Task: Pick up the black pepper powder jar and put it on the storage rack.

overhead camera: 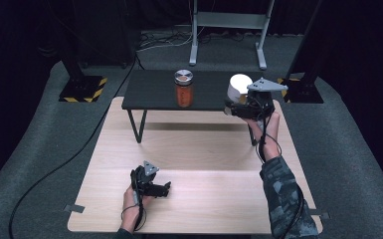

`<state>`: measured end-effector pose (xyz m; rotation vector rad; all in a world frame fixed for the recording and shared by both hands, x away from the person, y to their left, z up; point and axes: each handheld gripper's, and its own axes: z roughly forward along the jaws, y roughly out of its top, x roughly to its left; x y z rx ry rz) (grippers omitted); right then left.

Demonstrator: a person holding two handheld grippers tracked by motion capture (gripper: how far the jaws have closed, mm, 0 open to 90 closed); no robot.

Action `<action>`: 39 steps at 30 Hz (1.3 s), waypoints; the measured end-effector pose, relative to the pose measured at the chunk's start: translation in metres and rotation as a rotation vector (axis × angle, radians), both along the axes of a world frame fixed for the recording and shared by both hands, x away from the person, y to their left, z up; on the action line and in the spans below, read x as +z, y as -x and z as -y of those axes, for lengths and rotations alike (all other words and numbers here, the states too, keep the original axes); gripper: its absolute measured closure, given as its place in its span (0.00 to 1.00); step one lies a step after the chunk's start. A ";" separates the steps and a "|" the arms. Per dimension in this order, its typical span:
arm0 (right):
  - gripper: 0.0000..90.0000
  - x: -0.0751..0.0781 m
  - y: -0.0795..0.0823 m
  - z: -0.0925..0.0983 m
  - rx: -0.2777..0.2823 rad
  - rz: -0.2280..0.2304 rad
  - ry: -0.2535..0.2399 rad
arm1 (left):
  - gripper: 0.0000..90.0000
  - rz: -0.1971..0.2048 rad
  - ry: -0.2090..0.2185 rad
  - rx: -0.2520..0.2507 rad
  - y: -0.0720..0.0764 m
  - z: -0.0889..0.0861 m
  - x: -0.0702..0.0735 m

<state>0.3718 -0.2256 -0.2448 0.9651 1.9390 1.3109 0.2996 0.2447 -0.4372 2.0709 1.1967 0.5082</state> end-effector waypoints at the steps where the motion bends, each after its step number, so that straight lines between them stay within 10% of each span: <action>1: 0.33 0.001 -0.001 0.000 0.001 0.001 0.001 | 0.01 0.000 -0.002 -0.001 0.000 0.000 0.000; 39: 0.33 0.017 -0.036 -0.018 -0.004 -0.067 0.016 | 0.01 -0.001 -0.004 -0.005 0.000 0.000 0.000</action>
